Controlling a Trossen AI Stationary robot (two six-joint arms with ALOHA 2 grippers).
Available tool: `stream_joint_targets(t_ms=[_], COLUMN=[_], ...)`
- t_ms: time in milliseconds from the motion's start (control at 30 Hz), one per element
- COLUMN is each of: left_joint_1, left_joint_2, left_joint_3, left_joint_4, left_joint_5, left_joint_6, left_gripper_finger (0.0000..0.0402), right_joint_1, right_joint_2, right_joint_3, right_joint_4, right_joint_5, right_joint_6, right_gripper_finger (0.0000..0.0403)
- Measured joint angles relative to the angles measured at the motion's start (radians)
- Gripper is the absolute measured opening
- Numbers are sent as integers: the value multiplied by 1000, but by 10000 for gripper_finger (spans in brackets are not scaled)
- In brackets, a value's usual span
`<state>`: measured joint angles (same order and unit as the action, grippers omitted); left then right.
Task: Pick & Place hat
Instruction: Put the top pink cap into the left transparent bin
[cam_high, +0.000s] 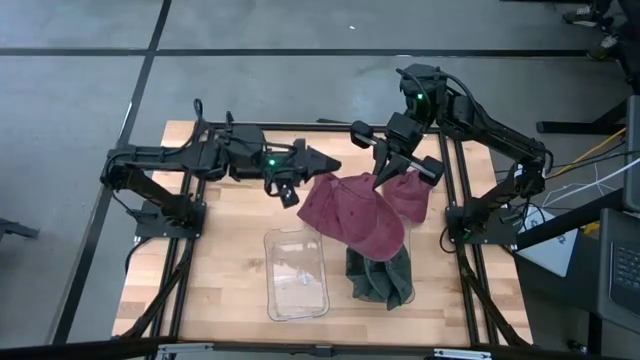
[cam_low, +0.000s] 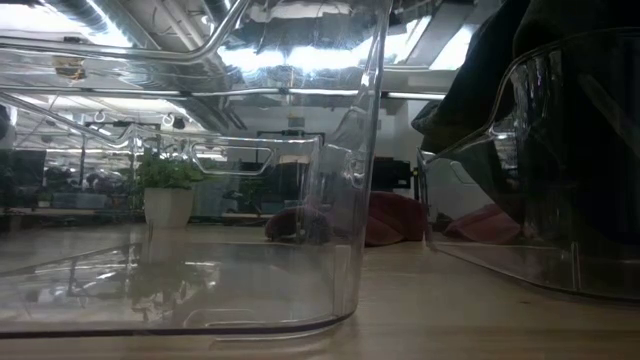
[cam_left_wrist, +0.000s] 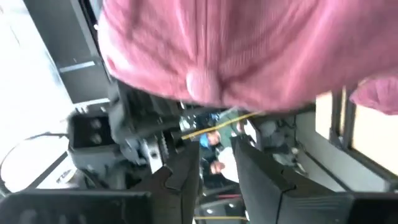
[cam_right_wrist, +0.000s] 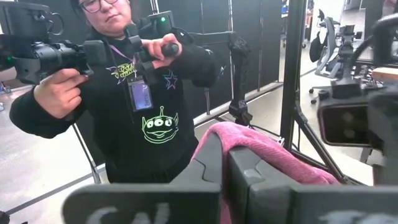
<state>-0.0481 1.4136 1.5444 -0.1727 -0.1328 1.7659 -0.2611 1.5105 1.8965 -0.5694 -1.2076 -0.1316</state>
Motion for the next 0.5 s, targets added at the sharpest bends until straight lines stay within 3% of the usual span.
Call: stream_joint_targets(t_ms=[500], left_joint_1=[-110], left_joint_2=[0], left_joint_3=[0], left_joint_4=[36], left_joint_5=[31], left_joint_6=[98], left_gripper_finger=[112], right_joint_1=[0], right_joint_2=[0], right_joint_3=[0], right_joint_4=[4], right_joint_5=[32], right_joint_6=[21], right_gripper_finger=[0])
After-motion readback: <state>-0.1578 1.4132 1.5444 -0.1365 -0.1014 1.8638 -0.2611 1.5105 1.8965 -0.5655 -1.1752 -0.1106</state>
